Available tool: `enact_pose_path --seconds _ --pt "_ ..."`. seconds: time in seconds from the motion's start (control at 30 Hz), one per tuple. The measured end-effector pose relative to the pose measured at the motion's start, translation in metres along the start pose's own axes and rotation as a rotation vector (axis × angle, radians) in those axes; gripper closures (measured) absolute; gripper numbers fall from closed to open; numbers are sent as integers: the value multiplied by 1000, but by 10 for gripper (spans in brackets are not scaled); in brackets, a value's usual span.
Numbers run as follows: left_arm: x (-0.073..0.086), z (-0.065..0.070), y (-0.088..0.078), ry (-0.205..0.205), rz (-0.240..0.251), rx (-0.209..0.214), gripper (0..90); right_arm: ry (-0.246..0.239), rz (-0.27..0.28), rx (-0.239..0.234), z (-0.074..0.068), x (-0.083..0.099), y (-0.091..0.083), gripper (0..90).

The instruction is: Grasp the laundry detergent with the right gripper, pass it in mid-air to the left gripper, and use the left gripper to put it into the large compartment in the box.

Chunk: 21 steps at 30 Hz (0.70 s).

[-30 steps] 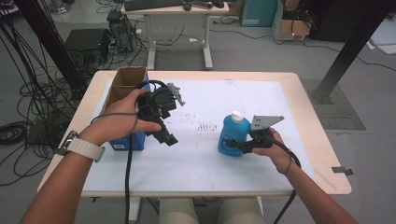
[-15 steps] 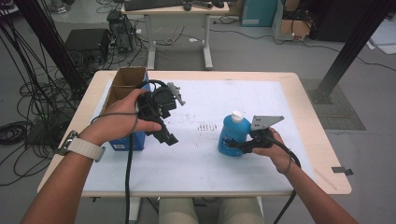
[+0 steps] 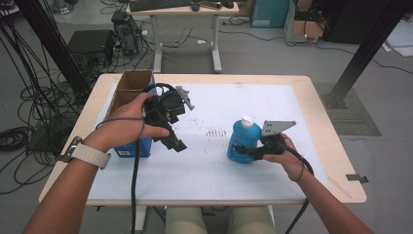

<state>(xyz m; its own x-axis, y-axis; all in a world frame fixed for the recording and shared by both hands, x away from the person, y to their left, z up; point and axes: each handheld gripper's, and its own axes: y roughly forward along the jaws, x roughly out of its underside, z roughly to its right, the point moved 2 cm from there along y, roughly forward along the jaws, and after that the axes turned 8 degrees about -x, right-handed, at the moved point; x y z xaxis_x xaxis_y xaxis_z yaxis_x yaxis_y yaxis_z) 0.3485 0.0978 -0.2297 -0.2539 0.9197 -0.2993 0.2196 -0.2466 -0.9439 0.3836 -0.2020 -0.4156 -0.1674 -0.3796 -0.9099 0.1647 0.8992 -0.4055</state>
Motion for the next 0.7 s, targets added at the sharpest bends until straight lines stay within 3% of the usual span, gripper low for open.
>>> enact_pose_path --seconds 0.7 --pt "2 0 0 -2 3 -2 90 2 1 -3 1 0 0 421"
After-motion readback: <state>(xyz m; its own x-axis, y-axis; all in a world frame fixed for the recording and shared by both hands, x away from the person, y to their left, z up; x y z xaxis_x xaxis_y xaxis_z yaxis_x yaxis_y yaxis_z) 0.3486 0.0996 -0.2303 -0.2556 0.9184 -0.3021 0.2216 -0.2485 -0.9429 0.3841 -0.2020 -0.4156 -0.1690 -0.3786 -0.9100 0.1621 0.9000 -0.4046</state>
